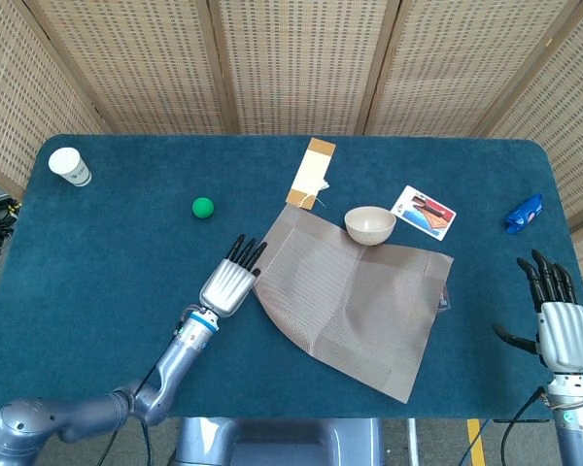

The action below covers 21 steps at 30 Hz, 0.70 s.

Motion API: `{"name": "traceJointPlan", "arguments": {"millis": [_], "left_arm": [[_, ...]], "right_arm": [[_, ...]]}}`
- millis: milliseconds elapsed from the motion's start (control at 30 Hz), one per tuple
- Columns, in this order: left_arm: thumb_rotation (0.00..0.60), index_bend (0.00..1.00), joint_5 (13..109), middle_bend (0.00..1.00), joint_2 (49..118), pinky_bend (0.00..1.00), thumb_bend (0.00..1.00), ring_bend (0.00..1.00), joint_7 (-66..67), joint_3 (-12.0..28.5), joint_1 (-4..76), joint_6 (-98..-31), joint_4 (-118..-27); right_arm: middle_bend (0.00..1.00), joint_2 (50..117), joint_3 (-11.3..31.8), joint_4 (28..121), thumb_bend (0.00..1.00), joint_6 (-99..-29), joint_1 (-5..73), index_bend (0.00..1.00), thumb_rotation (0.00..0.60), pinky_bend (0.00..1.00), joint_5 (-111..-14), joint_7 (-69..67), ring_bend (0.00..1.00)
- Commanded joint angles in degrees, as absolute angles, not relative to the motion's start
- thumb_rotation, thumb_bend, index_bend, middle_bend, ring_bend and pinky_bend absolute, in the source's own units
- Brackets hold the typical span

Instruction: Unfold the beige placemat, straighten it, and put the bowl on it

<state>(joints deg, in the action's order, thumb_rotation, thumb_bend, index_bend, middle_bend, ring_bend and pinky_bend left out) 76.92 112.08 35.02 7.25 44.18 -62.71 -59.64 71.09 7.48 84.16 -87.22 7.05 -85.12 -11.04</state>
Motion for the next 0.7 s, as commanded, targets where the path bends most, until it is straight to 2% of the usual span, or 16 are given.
{"name": "traceJointPlan", "arguments": {"millis": [33,700], "left_arm": [[0.6,0.66,77.3,0.0,112.1,0.0,0.56,0.0,34.5,7.1,43.8,-63.1,-59.4],[0.6,0.66,81.4,0.0,105.2,0.0,0.56,0.0,31.9,1.1,37.4,-66.8,-63.9]], "right_arm": [[0.0,71.0,7.4,84.2,0.13,-87.2,7.0,0.12,0.6,0.0,-85.1,-11.0,0.0],[0.0,70.9,6.7,85.5,0.13,-87.8,6.6,0.12,0.6,0.0,-86.2,-8.8,0.0]]}}
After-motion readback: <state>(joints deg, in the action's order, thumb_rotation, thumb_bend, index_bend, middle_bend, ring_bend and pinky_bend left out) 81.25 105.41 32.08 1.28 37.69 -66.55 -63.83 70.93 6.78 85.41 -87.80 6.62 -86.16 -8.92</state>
